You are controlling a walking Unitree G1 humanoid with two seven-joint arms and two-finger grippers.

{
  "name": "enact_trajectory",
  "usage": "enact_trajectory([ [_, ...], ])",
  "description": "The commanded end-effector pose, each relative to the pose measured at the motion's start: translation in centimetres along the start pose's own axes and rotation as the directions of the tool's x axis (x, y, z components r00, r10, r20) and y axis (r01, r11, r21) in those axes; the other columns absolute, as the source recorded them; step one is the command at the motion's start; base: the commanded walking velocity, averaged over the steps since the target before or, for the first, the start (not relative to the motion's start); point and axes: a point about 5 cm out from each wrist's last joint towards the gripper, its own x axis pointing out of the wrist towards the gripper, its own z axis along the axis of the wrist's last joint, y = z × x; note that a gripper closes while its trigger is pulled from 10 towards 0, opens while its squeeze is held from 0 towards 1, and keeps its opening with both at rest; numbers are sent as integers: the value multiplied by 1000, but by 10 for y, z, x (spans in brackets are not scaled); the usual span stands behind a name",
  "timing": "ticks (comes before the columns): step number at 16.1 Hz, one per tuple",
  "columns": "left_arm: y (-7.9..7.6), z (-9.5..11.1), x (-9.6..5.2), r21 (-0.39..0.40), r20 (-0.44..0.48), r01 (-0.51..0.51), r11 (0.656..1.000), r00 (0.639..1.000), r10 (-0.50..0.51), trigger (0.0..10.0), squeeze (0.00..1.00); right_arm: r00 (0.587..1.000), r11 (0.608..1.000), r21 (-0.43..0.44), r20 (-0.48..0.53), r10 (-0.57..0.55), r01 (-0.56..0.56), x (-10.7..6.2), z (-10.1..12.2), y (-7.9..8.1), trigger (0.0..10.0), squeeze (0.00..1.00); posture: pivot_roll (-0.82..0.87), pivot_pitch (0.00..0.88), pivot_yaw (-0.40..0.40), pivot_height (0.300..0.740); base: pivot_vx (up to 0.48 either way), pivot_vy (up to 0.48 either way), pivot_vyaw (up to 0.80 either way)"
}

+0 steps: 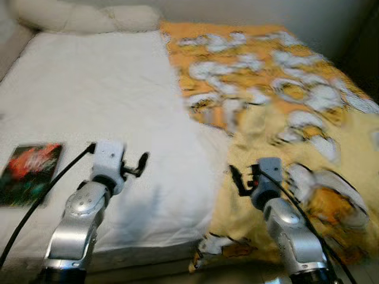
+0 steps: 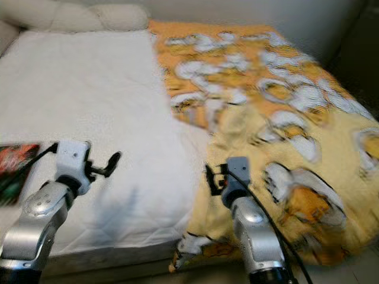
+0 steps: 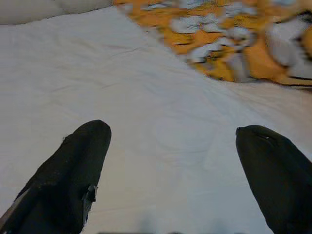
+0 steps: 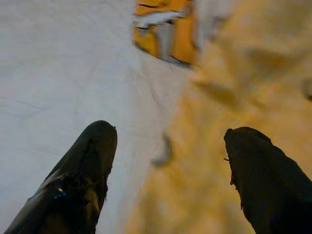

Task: Clean up the room

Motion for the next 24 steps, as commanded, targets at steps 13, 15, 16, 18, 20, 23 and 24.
enact_trajectory([
  [13,-17,-15,-16,116,-129,334,936,939,-319,10000,478,967,996,-84,-255,16,-39,19,-21,-2,10000,1000,90,0,-73,740,126,0,0],
  [15,-20,-16,-22,138,-177,449,883,888,-424,10000,478,945,991,-135,-323,-40,-4,29,-24,-3,10000,1000,90,0,-66,740,0,0,0],
  [16,-22,-17,-25,146,-208,508,849,855,-476,10000,478,928,988,-157,-369,-54,-5,35,-27,-3,10000,1000,92,0,-64,740,0,0,0],
  [18,-23,-18,-28,150,-231,549,822,828,-511,10000,478,902,984,-178,-427,-66,-13,38,-36,-3,10000,1000,94,0,-59,740,0,0,0],
  [20,-23,-17,-30,149,-242,574,805,810,-534,10000,475,876,984,-177,-479,-61,-29,41,-45,-3,10000,0,103,0,-58,740,0,0,0],
  [23,-21,-15,-40,137,-278,626,768,768,-577,10000,475,823,984,-178,-561,-84,-21,40,-61,-6,4196,0,129,0,-55,740,0,0,0],
  [24,-21,-16,-43,136,-292,637,759,758,-583,10000,478,807,981,-196,-582,-101,-18,38,-67,-8,0,0,140,0,-54,740,0,0,0],
])
